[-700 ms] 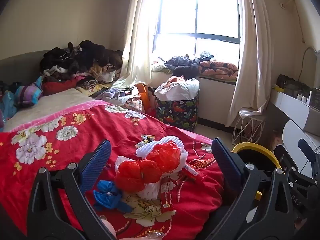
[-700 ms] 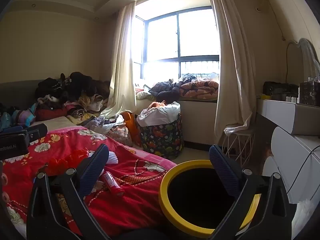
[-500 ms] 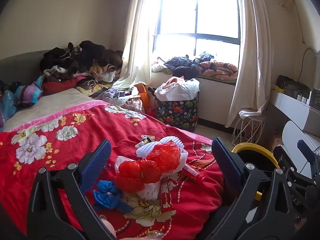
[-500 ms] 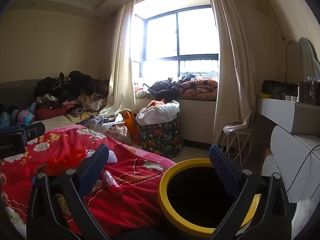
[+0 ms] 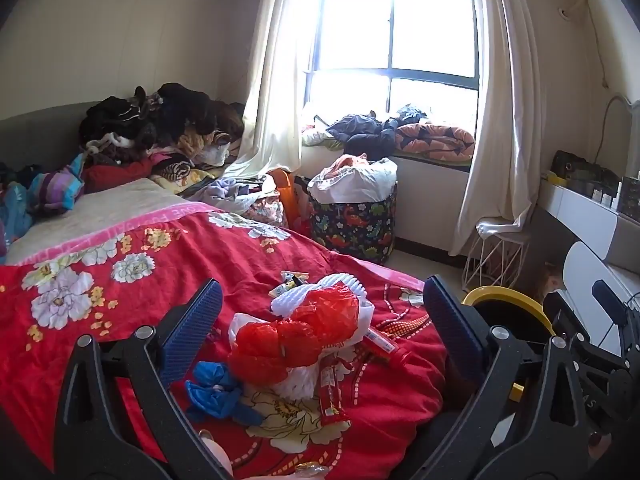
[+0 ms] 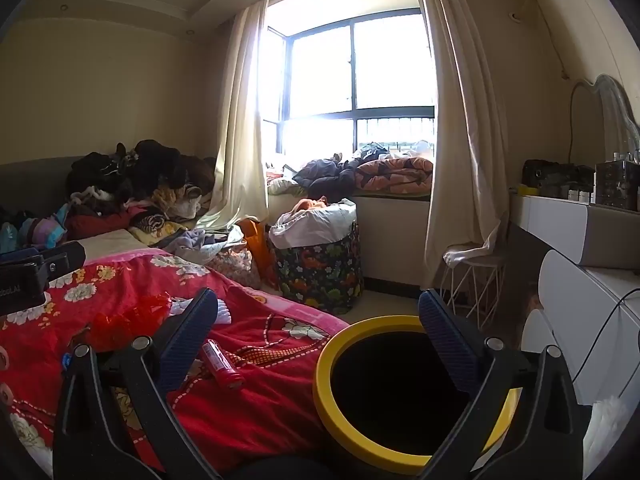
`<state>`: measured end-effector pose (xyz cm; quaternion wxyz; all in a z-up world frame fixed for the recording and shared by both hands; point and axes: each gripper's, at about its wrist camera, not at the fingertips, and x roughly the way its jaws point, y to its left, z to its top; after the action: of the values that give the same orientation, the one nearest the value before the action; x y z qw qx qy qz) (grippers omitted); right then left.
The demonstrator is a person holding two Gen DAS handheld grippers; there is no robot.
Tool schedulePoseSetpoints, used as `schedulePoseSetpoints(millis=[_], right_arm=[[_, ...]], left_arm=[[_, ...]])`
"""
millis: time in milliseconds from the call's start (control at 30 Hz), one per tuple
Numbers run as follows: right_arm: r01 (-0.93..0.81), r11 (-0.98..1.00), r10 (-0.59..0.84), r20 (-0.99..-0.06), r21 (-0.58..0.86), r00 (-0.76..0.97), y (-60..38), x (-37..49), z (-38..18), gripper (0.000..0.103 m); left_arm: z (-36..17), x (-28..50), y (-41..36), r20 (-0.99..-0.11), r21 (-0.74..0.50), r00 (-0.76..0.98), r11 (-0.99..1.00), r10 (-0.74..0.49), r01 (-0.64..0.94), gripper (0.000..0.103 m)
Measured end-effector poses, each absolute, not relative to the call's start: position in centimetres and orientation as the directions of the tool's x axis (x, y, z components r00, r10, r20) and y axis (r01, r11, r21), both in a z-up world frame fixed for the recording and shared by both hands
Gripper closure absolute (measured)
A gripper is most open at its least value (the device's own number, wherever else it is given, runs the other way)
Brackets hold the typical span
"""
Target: Collect trash
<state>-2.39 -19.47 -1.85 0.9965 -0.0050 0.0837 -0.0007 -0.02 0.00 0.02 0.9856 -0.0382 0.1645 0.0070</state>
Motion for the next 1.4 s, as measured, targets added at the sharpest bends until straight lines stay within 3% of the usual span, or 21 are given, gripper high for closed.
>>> schedulePoseSetpoints(millis=[1400], right_arm=[[-0.012, 1.0, 0.008, -0.179, -0.021, 0.984, -19.2, -2.1, -2.0, 0.005]], left_arm=[[1.4, 0.3, 0.4, -0.317, -0.072, 0.949, 0.997, 0.001, -0.025, 0.011]])
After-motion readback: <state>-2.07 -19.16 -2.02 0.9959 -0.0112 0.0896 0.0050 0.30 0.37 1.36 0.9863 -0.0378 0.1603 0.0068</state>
